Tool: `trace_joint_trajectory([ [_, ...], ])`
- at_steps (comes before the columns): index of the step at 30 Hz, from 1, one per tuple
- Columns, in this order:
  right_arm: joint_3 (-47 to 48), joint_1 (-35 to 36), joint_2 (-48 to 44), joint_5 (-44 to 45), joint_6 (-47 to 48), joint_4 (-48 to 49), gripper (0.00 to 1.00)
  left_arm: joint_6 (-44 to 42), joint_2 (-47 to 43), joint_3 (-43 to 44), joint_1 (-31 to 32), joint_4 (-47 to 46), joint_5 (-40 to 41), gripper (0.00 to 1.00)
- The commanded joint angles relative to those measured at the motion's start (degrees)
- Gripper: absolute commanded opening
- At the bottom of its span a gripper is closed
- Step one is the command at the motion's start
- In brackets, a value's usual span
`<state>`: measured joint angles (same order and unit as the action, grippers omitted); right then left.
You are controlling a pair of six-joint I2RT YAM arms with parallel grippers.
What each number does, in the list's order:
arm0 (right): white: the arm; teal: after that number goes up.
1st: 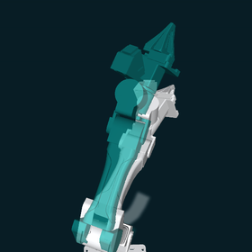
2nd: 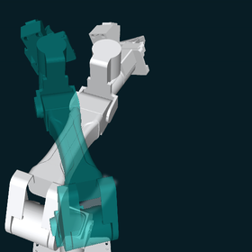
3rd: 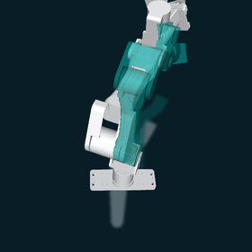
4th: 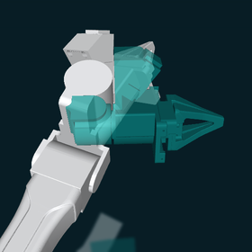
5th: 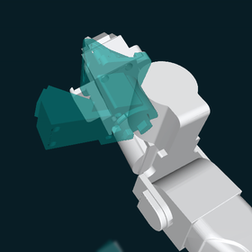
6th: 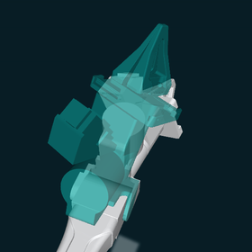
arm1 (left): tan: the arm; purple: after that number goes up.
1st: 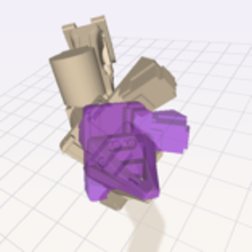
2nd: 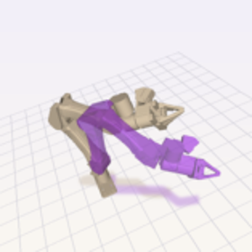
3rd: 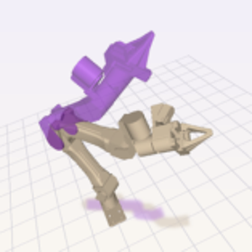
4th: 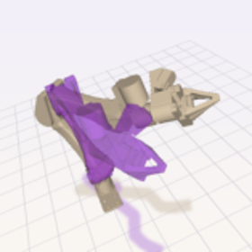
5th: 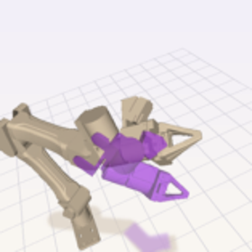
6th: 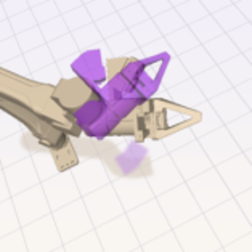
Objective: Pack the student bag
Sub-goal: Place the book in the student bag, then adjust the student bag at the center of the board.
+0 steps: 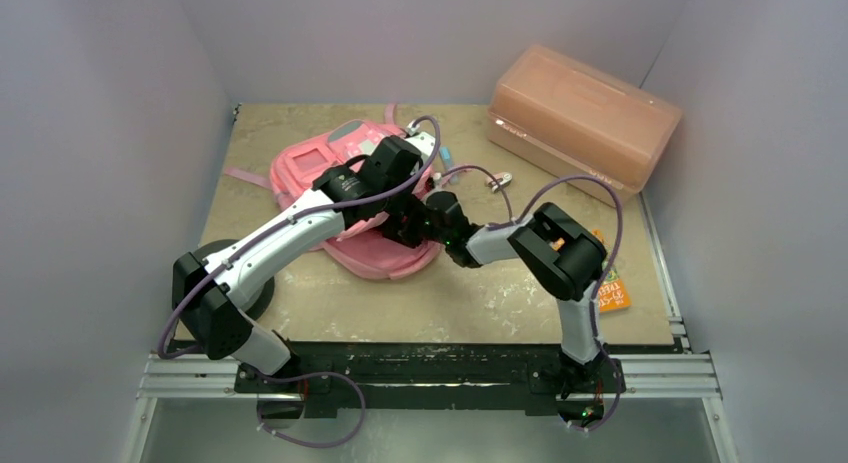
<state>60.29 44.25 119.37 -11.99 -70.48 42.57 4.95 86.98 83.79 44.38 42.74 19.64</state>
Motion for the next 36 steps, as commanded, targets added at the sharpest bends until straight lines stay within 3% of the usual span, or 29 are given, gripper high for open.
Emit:
trace_joint_trajectory([
  [1, -9.0, -1.1, -13.5, -1.0, 15.4, -9.9, 0.59, 0.5, -1.8, 2.9, 0.1, -3.0, -0.6, 0.00],
  [7, -18.2, -1.2, -34.8, 7.6, 29.9, -29.8, 0.58, 0.3, -1.8, 3.1, 0.0, -2.6, 0.6, 0.00],
  [12, -17.7, -1.5, -49.1, 24.2, 36.7, -46.1, 0.65, 1.2, -1.0, 3.2, 0.0, -2.4, -0.7, 0.00],
  [15, -19.4, -2.6, -53.8, 20.9, 39.6, -40.5, 0.78, 1.7, -1.0, 3.5, 0.0, -2.1, -1.7, 0.00],
  [17, -20.0, -2.7, -53.3, 17.6, 36.5, -35.7, 0.80, 1.9, -1.1, 3.1, 0.0, -2.5, -2.2, 0.00],
  [19, -19.6, -3.1, -50.7, 14.9, 32.3, -32.7, 0.76, 1.7, -0.8, 2.9, 0.1, -2.6, -1.6, 0.00],
  [21, -19.5, -4.5, -48.3, 12.1, 29.5, -29.9, 0.64, 1.2, -0.3, 2.7, 0.2, -2.5, -0.4, 0.00],
  [23, -17.7, -6.0, -47.3, 13.5, 27.7, -33.8, 0.52, 0.6, 0.4, 2.5, 0.5, -2.6, 0.5, 0.00],
  [25, -15.6, -8.6, -47.4, 20.0, 27.5, -41.3, 0.51, 0.4, 1.2, 2.5, 0.7, -2.4, 0.8, 0.00],
  [27, -15.5, -13.3, -48.0, 22.9, 27.2, -47.7, 0.55, 0.8, 2.0, 2.7, 1.0, -2.4, -0.1, 0.00],
  [31, -18.4, -23.3, -46.2, 13.0, 29.2, -48.0, 0.55, 2.0, 3.8, 3.4, 0.9, -1.6, -1.6, 0.00],
  [33, -19.0, -23.6, -44.5, 7.7, 32.8, -44.4, 0.54, 2.8, 5.0, 4.5, 0.8, 0.0, -1.2, 0.00],
  [36, -21.3, -22.2, -42.2, -1.4, 30.7, -35.6, 0.54, 3.7, 5.6, 5.3, 0.9, 1.1, -0.9, 0.00],
])
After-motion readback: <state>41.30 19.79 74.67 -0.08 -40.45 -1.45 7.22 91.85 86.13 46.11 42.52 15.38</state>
